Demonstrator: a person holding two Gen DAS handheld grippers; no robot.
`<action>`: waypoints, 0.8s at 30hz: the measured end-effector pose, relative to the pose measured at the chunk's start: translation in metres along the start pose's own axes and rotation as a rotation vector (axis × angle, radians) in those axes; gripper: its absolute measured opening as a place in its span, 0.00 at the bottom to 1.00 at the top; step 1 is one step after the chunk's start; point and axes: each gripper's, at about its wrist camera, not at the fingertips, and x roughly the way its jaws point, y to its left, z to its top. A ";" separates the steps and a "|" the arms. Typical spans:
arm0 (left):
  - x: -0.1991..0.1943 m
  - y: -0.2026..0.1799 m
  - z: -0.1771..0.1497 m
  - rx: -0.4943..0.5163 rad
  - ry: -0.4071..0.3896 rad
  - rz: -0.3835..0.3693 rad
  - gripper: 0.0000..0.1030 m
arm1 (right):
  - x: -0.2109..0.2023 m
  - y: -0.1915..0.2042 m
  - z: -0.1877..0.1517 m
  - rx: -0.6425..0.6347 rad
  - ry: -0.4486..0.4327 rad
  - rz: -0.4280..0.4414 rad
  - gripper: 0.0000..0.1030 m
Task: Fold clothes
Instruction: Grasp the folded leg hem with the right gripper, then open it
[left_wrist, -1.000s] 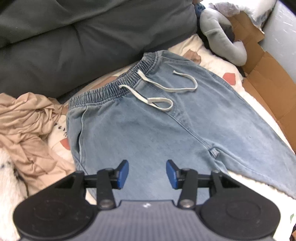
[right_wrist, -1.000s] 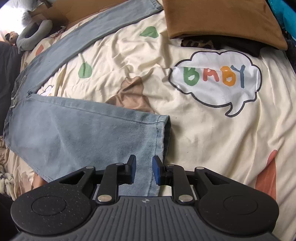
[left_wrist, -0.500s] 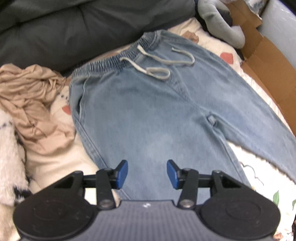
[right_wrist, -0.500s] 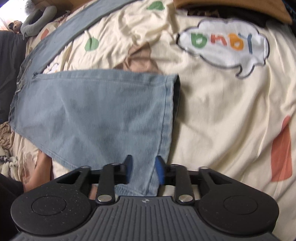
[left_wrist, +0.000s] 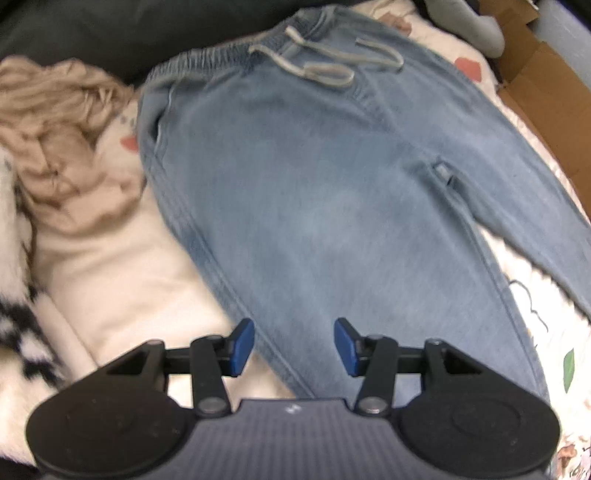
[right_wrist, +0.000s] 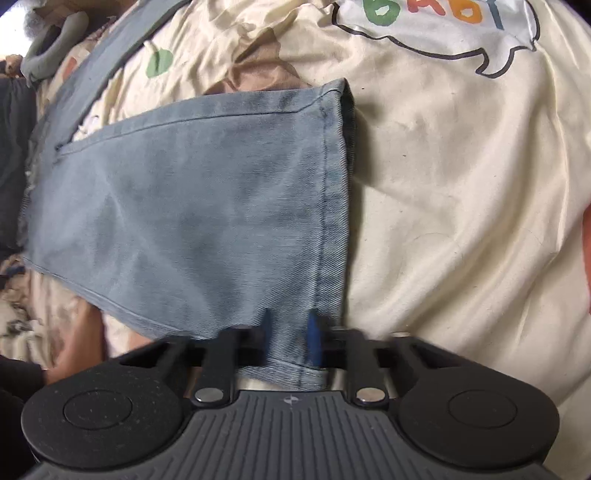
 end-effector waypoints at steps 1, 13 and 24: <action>0.004 0.002 -0.005 -0.005 0.013 -0.007 0.49 | -0.003 0.000 0.000 -0.005 -0.002 0.004 0.08; 0.042 0.007 -0.048 -0.145 0.140 -0.160 0.45 | -0.025 -0.023 -0.013 0.083 -0.038 0.035 0.11; 0.037 0.009 -0.052 -0.171 0.127 -0.175 0.18 | -0.024 -0.038 -0.031 0.168 -0.044 0.083 0.32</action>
